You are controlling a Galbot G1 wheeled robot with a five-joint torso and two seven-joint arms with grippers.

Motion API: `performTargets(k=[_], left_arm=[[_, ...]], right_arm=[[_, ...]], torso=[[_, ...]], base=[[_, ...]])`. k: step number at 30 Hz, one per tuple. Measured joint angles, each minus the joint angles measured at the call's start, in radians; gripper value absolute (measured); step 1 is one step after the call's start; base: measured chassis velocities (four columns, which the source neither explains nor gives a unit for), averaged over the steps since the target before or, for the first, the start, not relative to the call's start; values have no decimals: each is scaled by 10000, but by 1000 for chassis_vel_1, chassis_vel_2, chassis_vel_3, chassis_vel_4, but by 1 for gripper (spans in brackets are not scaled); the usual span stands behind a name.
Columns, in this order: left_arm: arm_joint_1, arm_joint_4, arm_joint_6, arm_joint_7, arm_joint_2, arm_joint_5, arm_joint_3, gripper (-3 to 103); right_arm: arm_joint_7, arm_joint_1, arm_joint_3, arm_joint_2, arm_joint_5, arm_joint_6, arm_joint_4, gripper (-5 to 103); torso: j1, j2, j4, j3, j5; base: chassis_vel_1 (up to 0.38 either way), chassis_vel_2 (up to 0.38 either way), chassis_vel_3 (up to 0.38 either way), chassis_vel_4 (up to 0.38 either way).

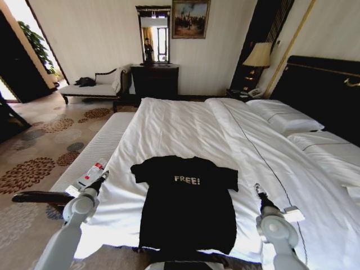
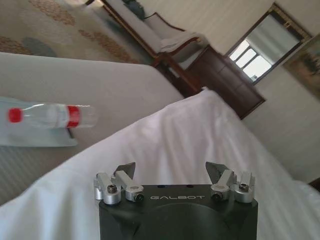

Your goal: Fold the clothes on the bed.

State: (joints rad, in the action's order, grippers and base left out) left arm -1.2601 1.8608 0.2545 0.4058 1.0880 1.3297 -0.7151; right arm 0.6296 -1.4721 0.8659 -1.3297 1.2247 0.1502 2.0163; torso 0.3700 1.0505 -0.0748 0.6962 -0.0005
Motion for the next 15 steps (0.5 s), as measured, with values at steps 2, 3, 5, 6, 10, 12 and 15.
performTargets(k=[2, 3, 5, 6, 10, 12, 15], left_arm=[[-398, 863, -35, 2, -20, 416, -488, 92], [-398, 863, -35, 2, -20, 416, -488, 92], [-783, 1293, -37, -16, -67, 506, -818, 97], [-1150, 1606, -7, -60, -72, 505, -1054, 99], [-1579, 1870, 58, -106, 34, 294, -1250, 100], [-1710, 1899, 43, -116, 242, -19, -1285, 100], [-1719, 1899, 41, -97, 357, -78, -1246, 100]], right_arm=[[-273, 477, -290, 200, 637, 3, -486, 100], [-273, 477, -290, 200, 637, 3, -486, 100], [-366, 843, -494, 346, 928, 35, -836, 100], [-424, 1157, -719, 502, 1046, 113, -1203, 100], [-683, 1615, -1094, 817, 1034, 213, -1766, 100], [-990, 2035, -1399, 1085, 778, 225, -2360, 100], [-1092, 2254, -1508, 1146, 684, 225, -2645, 100]], torso=[[0, 0, 13, 0, 12], [0, 0, 13, 0, 12], [-1, 0, 19, 0, 11], [-1, 0, 20, 0, 7], [-1, 0, 20, 0, 2], [-1, 0, 19, 0, 6], [-1, 0, 17, 0, 5]], base=[[0, 0, 0, 0], [0, 0, 0, 0], [0, 0, 0, 0], [0, 0, 0, 0], [0, 0, 0, 0], [0, 0, 0, 0], [0, 0, 0, 0]])
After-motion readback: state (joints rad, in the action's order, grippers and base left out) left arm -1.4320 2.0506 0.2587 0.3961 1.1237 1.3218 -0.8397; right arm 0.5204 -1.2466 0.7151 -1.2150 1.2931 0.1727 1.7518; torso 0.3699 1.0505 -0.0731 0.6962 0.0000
